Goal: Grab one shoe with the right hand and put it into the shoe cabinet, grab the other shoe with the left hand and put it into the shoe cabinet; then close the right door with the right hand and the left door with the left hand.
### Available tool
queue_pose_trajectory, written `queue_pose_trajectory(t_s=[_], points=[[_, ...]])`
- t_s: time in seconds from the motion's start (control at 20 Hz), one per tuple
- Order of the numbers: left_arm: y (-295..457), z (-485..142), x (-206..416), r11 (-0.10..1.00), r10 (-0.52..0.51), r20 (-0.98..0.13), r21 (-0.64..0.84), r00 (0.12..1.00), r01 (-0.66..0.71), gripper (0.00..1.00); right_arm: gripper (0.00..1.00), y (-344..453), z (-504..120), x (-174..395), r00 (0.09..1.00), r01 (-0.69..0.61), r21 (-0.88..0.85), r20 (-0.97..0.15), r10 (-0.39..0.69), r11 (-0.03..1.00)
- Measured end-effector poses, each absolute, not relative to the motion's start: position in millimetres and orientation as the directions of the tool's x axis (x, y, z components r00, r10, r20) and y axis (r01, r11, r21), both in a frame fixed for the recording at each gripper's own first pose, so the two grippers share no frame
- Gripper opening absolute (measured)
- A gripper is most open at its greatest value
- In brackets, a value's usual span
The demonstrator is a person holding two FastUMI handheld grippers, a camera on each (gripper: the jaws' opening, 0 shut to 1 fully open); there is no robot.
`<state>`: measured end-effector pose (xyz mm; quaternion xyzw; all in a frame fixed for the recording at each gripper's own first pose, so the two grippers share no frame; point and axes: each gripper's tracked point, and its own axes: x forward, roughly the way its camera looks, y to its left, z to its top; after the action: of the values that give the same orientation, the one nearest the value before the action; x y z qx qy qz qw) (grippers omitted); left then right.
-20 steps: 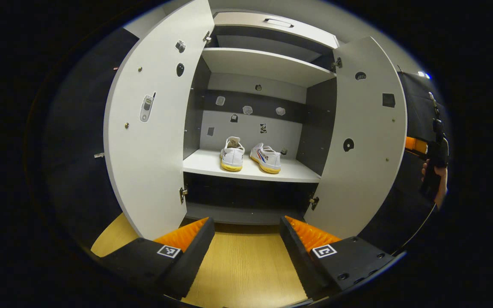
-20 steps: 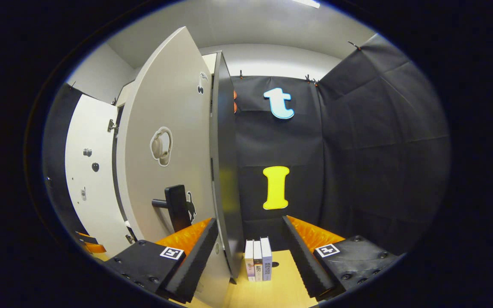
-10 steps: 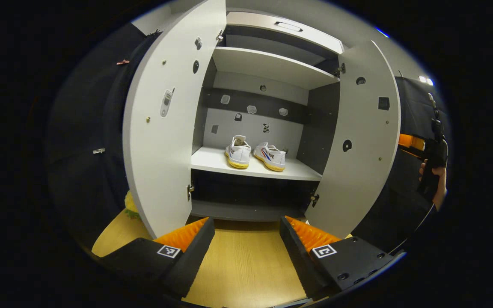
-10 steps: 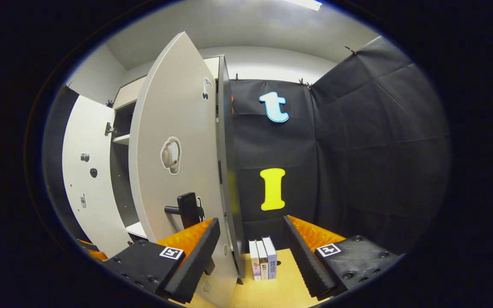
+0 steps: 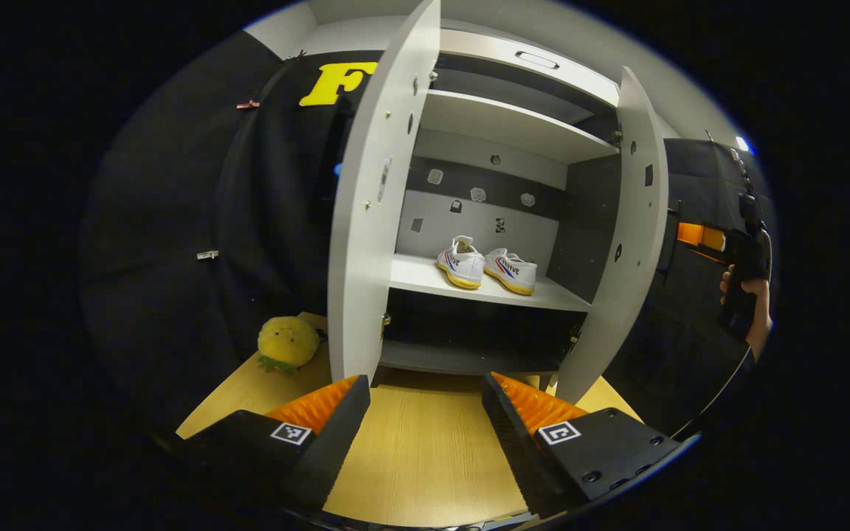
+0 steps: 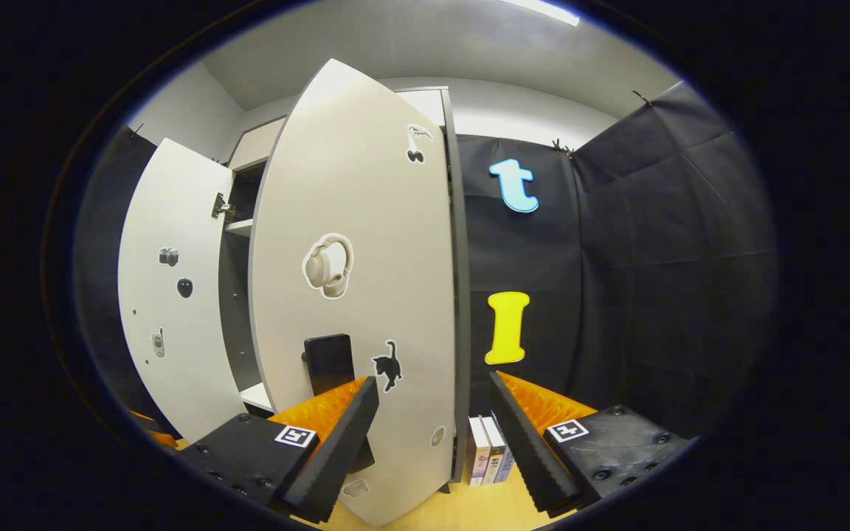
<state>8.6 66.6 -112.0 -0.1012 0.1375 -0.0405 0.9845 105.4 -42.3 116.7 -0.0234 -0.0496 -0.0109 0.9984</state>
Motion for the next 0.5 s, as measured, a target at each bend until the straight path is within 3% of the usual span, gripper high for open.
queue_pose_trajectory(t_s=[0.2,0.35,0.5], points=[[96.6,-103.7,-5.4,0.973,-0.05,-0.249,-0.231,0.967,-0.009,0.96,0.98,23.0,106.4,122.9,0.991,-0.101,-0.015,0.081,0.102,0.995],[125.6,-100.2,-13.3,0.975,0.013,-0.235,-0.211,0.972,-0.065,0.95,0.98,46.1,106.1,117.8,0.986,-0.123,-0.044,0.112,0.127,0.991],[155.6,-96.3,-13.4,0.973,0.068,-0.222,-0.201,0.973,-0.114,0.95,0.98,59.2,84.3,103.0,0.989,-0.13,-0.05,0.071,0.134,0.99]])
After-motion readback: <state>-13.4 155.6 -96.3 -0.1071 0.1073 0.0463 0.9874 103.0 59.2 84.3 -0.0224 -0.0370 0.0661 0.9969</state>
